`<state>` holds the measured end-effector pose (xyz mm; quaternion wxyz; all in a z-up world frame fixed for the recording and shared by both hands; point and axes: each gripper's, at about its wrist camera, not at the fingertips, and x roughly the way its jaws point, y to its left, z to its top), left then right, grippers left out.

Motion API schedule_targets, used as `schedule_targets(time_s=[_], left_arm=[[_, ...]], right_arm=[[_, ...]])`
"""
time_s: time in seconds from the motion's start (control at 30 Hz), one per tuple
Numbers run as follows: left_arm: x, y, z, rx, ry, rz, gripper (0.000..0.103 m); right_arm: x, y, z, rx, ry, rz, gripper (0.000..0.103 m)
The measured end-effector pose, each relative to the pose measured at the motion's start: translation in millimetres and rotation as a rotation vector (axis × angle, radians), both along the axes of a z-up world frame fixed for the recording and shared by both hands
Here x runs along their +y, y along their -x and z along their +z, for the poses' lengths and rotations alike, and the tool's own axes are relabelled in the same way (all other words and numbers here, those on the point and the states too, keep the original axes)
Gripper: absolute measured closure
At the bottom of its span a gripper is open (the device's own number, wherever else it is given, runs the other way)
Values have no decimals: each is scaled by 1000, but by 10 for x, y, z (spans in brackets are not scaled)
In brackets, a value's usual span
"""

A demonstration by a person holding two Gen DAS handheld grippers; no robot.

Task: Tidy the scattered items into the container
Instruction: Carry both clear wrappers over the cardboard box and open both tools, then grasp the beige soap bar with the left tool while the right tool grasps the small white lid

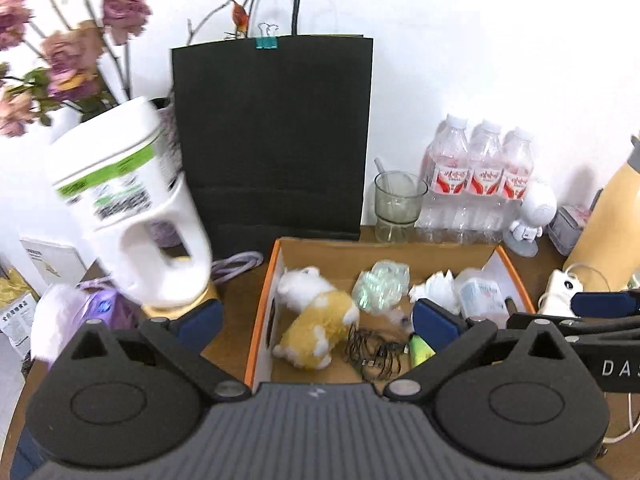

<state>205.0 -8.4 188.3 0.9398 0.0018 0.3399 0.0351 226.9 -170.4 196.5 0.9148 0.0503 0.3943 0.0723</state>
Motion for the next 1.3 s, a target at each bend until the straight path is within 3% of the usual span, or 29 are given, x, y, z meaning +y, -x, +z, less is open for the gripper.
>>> schedule_targets(time_s=[0.23, 0.43, 0.6, 0.8, 0.93, 1.07, 1.17, 1.2, 1.27, 1.3], left_arm=[[-41, 856, -197, -202, -53, 0, 0], [-49, 1633, -601, -280, -45, -26, 0], [58, 2250, -1136, -259, -80, -29, 0], [236, 2760, -1431, -210, -68, 8, 0], [270, 2807, -1489, -182, -64, -7, 0], [221, 2569, -1473, -207, -47, -62, 0], [146, 2217, -1444, -202, -57, -167, 18], [122, 2100, -1438, -189, -59, -195, 26], [77, 1767, -1465, -151, -49, -291, 31], [42, 1632, -1496, -132, -58, -315, 39]], right_arm=[[142, 919, -126, -246, 70, 20, 28], [210, 1750, -479, -395, 3, 18, 23], [139, 2413, -880, -392, -54, -10, 21], [36, 3028, -1197, -369, -91, -78, 20], [120, 3069, -1303, -370, -24, -65, 20], [157, 2868, -1364, -353, -20, -23, 23], [190, 2608, -1375, -343, 10, 10, 29], [197, 2497, -1374, -340, 25, 17, 30], [180, 2295, -1379, -335, 50, 28, 30], [167, 2191, -1384, -329, 67, 25, 30]])
